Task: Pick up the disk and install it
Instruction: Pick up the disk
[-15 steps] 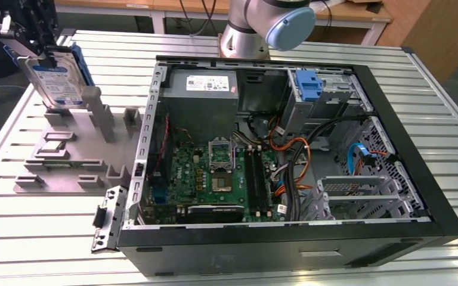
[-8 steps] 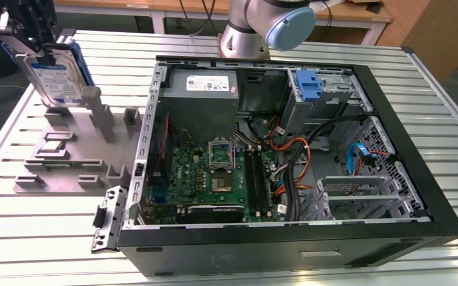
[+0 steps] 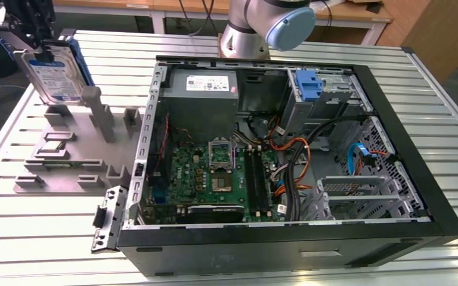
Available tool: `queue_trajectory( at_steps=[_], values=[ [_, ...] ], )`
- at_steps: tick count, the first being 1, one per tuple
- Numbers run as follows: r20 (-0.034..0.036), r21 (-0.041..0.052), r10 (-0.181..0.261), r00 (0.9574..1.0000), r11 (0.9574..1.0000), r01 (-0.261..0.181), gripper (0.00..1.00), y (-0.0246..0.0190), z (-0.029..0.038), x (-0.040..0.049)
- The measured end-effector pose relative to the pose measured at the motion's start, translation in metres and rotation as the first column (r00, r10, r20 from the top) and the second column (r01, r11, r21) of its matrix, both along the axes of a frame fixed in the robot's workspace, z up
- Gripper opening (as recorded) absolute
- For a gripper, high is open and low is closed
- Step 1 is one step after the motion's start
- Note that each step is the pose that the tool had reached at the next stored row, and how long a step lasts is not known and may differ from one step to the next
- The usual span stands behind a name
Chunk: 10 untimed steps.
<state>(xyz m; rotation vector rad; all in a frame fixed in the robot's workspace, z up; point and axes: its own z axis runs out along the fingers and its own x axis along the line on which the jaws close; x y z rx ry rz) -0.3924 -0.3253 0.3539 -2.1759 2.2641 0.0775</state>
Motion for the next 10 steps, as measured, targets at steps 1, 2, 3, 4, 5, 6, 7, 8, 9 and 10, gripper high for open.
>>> queue_trajectory(
  at_steps=[1,2,3,4,5,6,7,8,9,10],
  values=[
    [0.0000,0.0000,0.000,1.0000,1.0000,0.000,0.35,0.0000,0.0008,0.0000],
    [0.0001,0.0000,0.000,1.0000,1.0000,0.000,0.35,0.0000,0.0015,0.0000],
    [0.0001,0.0001,0.000,1.0000,1.0000,0.000,0.35,0.0000,0.0023,0.0000],
    [0.0000,0.0000,0.000,1.0000,1.0000,0.000,0.35,0.0000,0.0032,0.0000],
    [0.0000,0.0000,0.000,1.0000,1.0000,0.000,0.35,0.0000,0.0040,0.0000],
    [0.0000,0.0000,0.000,1.0000,1.0000,0.000,0.35,0.0000,0.0049,0.0000],
    [0.0001,0.0000,0.000,1.0000,1.0000,0.000,0.35,0.0000,0.0058,0.0000],
    [0.0001,0.0000,0.000,1.0000,1.0000,0.000,0.35,0.0000,0.0067,0.0000],
    [0.0000,0.0000,0.000,1.0000,1.0000,0.000,0.35,0.0000,0.0077,0.0000],
    [0.0000,0.0000,0.000,1.0000,1.0000,0.000,0.35,0.0000,0.0087,0.0000]
  ],
)
